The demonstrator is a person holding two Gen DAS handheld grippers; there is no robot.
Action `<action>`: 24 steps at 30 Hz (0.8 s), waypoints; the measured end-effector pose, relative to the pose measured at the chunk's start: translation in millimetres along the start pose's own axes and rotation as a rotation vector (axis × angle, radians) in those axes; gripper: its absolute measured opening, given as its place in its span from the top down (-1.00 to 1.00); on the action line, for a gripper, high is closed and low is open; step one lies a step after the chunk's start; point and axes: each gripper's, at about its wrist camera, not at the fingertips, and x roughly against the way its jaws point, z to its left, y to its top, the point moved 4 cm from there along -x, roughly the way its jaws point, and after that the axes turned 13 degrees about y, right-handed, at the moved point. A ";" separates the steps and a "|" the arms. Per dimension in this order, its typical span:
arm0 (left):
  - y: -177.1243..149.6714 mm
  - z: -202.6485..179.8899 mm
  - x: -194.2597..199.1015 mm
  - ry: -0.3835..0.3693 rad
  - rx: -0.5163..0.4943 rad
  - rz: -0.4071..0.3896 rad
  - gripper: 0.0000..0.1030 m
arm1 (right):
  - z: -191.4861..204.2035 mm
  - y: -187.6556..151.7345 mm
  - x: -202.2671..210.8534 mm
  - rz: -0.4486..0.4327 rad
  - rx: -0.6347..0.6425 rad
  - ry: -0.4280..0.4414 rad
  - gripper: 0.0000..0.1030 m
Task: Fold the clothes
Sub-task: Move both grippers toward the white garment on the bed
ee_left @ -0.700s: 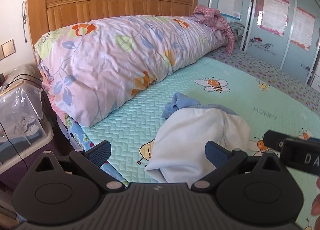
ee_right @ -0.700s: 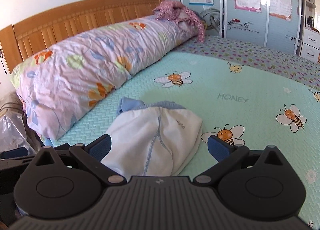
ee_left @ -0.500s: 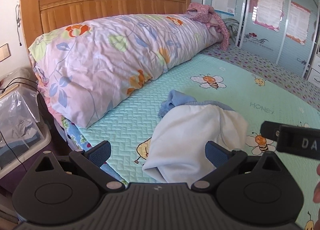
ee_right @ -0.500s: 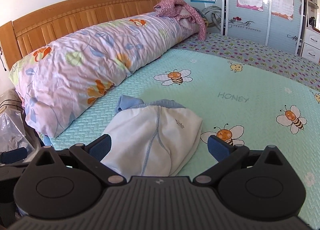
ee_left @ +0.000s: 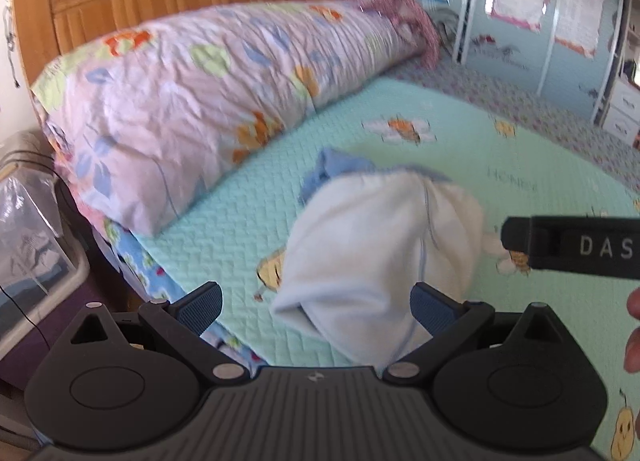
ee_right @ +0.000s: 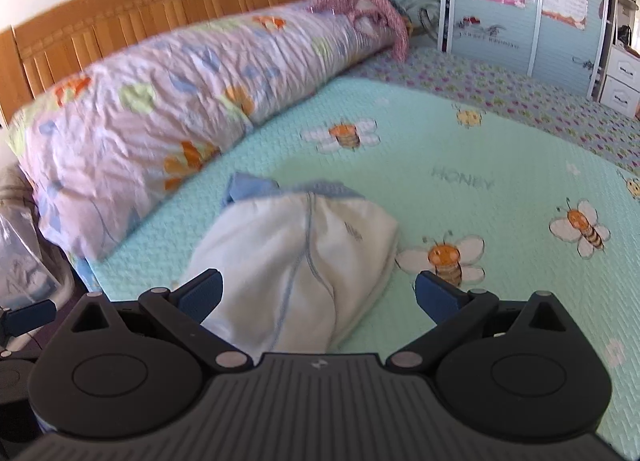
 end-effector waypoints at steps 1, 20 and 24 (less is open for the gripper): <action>-2.6 -2.3 -0.4 -0.006 -0.004 0.008 -1.00 | -2.5 -3.6 0.2 0.011 0.001 0.000 -0.98; -14.9 -17.7 -9.0 -0.013 -0.056 0.025 -1.00 | -20.7 -14.2 0.3 0.061 -0.016 -0.017 -0.98; -16.1 -20.1 -8.6 -0.020 -0.053 0.030 -1.00 | -22.0 -15.0 -0.2 0.057 -0.023 -0.016 -0.98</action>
